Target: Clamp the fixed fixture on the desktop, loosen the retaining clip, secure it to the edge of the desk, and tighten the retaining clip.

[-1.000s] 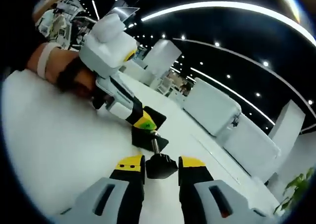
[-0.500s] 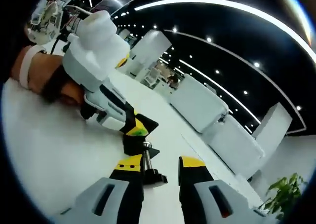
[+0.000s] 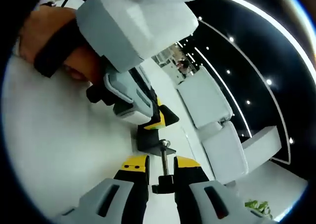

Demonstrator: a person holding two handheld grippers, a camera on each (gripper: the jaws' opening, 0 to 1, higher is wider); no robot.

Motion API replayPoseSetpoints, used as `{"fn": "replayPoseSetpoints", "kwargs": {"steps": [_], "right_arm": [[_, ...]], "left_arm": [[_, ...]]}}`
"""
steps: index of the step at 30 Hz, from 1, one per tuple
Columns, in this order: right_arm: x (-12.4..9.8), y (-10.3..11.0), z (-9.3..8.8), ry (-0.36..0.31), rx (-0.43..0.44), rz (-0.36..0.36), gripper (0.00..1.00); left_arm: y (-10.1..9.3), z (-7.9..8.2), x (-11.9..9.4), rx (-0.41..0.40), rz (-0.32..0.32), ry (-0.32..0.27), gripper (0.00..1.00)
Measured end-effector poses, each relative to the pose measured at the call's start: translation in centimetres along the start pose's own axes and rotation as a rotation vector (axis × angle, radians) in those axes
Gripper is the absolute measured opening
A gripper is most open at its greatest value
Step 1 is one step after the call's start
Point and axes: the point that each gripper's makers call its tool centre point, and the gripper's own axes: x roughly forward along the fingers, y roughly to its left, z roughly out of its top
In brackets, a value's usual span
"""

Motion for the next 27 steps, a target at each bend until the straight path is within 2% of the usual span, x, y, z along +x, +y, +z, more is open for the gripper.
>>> {"fn": "replayPoseSetpoints", "kwargs": {"steps": [3, 7, 12, 21, 24, 27], "right_arm": [[0.6, 0.1, 0.1, 0.019, -0.022, -0.011, 0.17], [1.3, 0.1, -0.8, 0.065, -0.03, -0.022, 0.14], [1.7, 0.1, -1.2, 0.083, -0.025, -0.034, 0.13], [2.2, 0.5, -1.7, 0.098, -0.125, -0.026, 0.13], [2.0, 0.5, -1.6, 0.101, -0.134, -0.034, 0.13], [1.8, 0.1, -1.7, 0.119, -0.221, -0.076, 0.11]], "left_arm": [[0.0, 0.0, 0.0, 0.0, 0.001, 0.002, 0.03], [0.0, 0.0, 0.0, 0.002, -0.001, 0.004, 0.03], [0.0, 0.0, 0.0, 0.002, -0.002, 0.004, 0.03], [-0.3, 0.0, 0.0, 0.011, -0.009, 0.007, 0.03], [-0.2, 0.0, 0.0, 0.015, -0.008, 0.005, 0.03], [-0.2, 0.0, 0.0, 0.001, -0.006, 0.008, 0.03]]}}
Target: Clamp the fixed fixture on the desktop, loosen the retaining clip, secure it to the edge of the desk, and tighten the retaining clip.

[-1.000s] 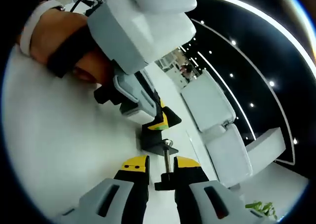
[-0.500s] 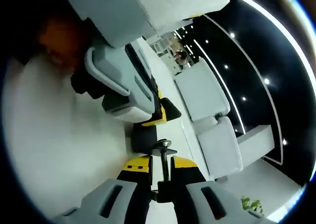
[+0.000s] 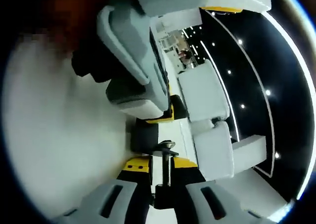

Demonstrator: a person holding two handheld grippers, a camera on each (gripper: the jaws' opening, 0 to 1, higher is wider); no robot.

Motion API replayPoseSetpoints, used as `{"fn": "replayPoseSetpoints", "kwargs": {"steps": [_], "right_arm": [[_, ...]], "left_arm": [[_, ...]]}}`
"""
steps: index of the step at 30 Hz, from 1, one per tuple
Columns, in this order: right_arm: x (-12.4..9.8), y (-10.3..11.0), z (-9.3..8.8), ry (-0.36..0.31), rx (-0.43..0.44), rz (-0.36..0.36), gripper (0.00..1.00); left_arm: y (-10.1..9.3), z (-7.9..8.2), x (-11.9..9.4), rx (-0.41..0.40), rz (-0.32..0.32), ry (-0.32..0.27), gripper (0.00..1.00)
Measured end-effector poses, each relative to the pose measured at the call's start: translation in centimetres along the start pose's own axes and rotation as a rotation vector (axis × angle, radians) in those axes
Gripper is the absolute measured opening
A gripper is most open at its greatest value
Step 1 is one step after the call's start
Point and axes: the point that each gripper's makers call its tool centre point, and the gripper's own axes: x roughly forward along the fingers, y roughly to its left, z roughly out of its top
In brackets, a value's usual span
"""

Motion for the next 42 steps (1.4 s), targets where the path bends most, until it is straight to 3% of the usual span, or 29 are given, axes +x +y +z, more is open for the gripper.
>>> {"fn": "replayPoseSetpoints", "kwargs": {"steps": [3, 7, 8, 13, 28, 31, 42], "right_arm": [[0.0, -0.1, 0.1, 0.001, -0.032, -0.027, 0.07], [0.0, -0.2, 0.2, 0.006, -0.016, -0.036, 0.05], [-0.1, -0.4, 0.2, 0.01, 0.027, -0.05, 0.04], [-0.2, -1.0, 0.5, -0.007, 0.025, -0.066, 0.04], [0.1, -0.8, 0.5, -0.022, 0.147, -0.017, 0.03], [0.2, -0.6, 0.4, -0.02, 0.143, -0.012, 0.03], [0.2, -0.7, 0.6, -0.035, 0.154, 0.0, 0.03]], "left_arm": [[0.1, 0.0, 0.0, -0.002, 0.005, -0.001, 0.03], [0.1, 0.0, 0.0, -0.008, 0.009, 0.003, 0.03], [0.1, 0.0, 0.0, -0.008, 0.009, 0.003, 0.03], [0.3, 0.4, -0.1, -0.011, 0.015, -0.02, 0.04], [0.3, 0.8, -0.2, 0.013, 0.012, -0.043, 0.07], [0.5, 1.3, -0.4, -0.014, 0.015, -0.065, 0.17], [0.5, 2.4, -0.7, -0.049, 0.012, -0.111, 0.21]]}}
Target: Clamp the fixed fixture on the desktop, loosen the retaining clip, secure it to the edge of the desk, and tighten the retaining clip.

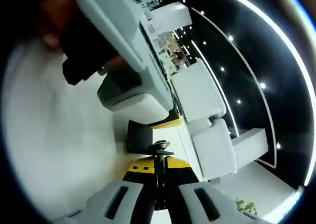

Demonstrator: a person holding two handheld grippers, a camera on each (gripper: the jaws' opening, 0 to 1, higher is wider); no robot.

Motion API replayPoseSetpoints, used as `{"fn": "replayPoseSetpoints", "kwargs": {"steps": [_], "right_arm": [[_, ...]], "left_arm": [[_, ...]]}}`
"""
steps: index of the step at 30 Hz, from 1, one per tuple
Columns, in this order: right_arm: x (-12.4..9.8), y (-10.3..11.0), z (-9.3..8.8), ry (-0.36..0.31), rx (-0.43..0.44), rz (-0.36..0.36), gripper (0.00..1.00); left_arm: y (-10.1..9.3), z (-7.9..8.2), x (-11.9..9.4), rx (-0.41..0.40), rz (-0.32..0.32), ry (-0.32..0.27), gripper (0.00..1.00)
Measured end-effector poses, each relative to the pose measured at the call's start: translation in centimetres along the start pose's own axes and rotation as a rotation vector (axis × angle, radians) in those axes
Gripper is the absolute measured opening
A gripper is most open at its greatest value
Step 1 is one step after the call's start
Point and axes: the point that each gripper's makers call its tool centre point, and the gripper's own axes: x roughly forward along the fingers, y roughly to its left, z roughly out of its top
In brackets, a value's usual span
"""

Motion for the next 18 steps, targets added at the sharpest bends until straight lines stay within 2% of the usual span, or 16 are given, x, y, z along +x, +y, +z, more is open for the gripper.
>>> {"fn": "replayPoseSetpoints", "kwargs": {"steps": [2, 9, 13, 16, 18], "right_arm": [[0.0, 0.0, -0.1, 0.003, -0.005, 0.001, 0.03], [-0.2, 0.0, 0.1, -0.008, 0.005, 0.008, 0.03], [-0.6, -0.2, 0.3, -0.021, 0.026, 0.013, 0.03], [-1.1, -0.4, 0.2, -0.027, 0.086, 0.023, 0.03], [-1.4, -0.5, 0.1, -0.033, 0.095, 0.023, 0.03]], "left_arm": [[0.0, 0.9, -0.1, -0.089, -0.01, -0.042, 0.24], [2.0, 3.7, -1.2, -0.152, 0.036, -0.164, 0.24], [3.5, 4.2, -1.5, -0.186, 0.083, -0.19, 0.26], [5.2, 4.7, -2.0, -0.225, 0.136, -0.227, 0.27], [6.0, 4.6, -2.1, -0.243, 0.159, -0.225, 0.27]]}}
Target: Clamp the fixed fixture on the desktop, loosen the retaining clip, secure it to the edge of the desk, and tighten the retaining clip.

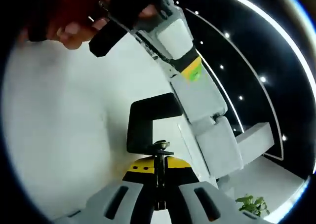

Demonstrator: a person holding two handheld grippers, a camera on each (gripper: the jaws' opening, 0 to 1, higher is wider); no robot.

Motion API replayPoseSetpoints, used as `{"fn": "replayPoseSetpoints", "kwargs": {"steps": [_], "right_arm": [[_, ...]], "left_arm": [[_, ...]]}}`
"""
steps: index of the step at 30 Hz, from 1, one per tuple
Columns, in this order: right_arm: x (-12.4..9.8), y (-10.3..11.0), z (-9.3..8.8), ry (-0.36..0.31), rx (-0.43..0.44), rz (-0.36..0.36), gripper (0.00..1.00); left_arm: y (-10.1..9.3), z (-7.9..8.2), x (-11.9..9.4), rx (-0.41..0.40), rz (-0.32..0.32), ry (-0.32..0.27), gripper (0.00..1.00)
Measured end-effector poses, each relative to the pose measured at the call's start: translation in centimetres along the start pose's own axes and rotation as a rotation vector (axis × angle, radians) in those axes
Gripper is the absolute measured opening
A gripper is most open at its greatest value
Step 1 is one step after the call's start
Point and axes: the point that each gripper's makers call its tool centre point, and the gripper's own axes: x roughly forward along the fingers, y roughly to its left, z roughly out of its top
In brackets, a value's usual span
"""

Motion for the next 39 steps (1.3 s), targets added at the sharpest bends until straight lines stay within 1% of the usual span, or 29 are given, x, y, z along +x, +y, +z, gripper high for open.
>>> {"fn": "replayPoseSetpoints", "kwargs": {"steps": [1, 2, 3, 4, 6, 8, 11, 13, 15, 17, 21, 22, 23, 24, 27, 30, 31, 35, 37, 39], "right_arm": [[-0.2, -0.1, 0.0, -0.008, -0.009, -0.008, 0.03], [-0.3, -0.2, 0.0, -0.015, 0.008, -0.007, 0.03], [-0.4, 0.0, -0.1, -0.016, 0.054, 0.005, 0.03], [-0.4, 0.0, -0.1, -0.019, 0.067, 0.009, 0.03], [-0.7, -0.2, -0.2, -0.025, 0.066, 0.005, 0.03], [-0.4, 0.1, -0.3, -0.03, 0.074, 0.015, 0.03], [-0.5, 0.5, -0.4, -0.051, 0.218, 0.055, 0.03], [-0.5, 0.3, -0.6, -0.057, 0.318, 0.073, 0.03], [-0.6, 0.0, -0.5, -0.073, 0.358, 0.083, 0.02], [-0.7, -0.2, -0.3, -0.096, 0.421, 0.097, 0.02], [-0.8, -0.5, -0.1, -0.118, 0.55, 0.117, 0.02], [-0.9, -0.6, -0.1, -0.123, 0.55, 0.121, 0.02], [-1.1, -0.4, 0.0, -0.132, 0.583, 0.133, 0.02], [-1.1, -0.3, 0.0, -0.133, 0.596, 0.138, 0.02], [-1.5, 0.3, 0.1, -0.139, 0.703, 0.182, 0.02], [-2.0, 0.4, 0.3, -0.16, 0.753, 0.202, 0.02], [-2.2, 0.6, 0.5, -0.168, 0.789, 0.215, 0.02], [-2.6, 0.5, 0.6, -0.181, 0.855, 0.239, 0.02], [-2.6, 0.6, 0.4, -0.173, 0.857, 0.235, 0.02], [-2.6, 0.6, 0.4, -0.18, 0.865, 0.234, 0.01]], "left_arm": [[0.3, -0.1, 0.1, -0.014, 0.007, 0.004, 0.27], [0.5, -0.2, 0.1, -0.032, 0.014, 0.008, 0.27], [0.6, -0.2, 0.1, -0.034, 0.016, 0.007, 0.27], [0.7, -0.2, 0.1, -0.038, 0.018, 0.006, 0.27], [0.6, -0.2, 0.0, -0.037, 0.021, 0.006, 0.27], [0.5, -0.2, 0.1, -0.031, 0.018, 0.004, 0.26], [0.6, -0.3, 0.1, -0.031, 0.02, 0.008, 0.26], [0.7, -0.4, 0.1, -0.039, 0.022, 0.009, 0.26], [0.7, -0.4, 0.1, -0.04, 0.023, 0.011, 0.26], [0.7, -0.4, 0.0, -0.036, 0.025, 0.009, 0.26], [0.8, -0.5, 0.0, -0.041, 0.025, 0.012, 0.24], [0.8, -0.5, 0.0, -0.045, 0.024, 0.014, 0.24], [0.8, -0.5, 0.0, -0.046, 0.024, 0.015, 0.24], [0.9, -0.5, 0.0, -0.046, 0.024, 0.015, 0.23], [0.8, -0.5, -0.1, -0.048, 0.022, 0.014, 0.22], [0.7, -0.6, -0.1, -0.042, 0.02, 0.019, 0.22], [0.7, -0.6, -0.1, -0.039, 0.021, 0.019, 0.22], [0.8, -0.7, -0.1, -0.046, 0.022, 0.022, 0.22], [0.6, -0.6, -0.1, -0.045, 0.016, 0.016, 0.21], [0.5, -0.7, 0.0, -0.036, 0.014, 0.022, 0.21]]}}
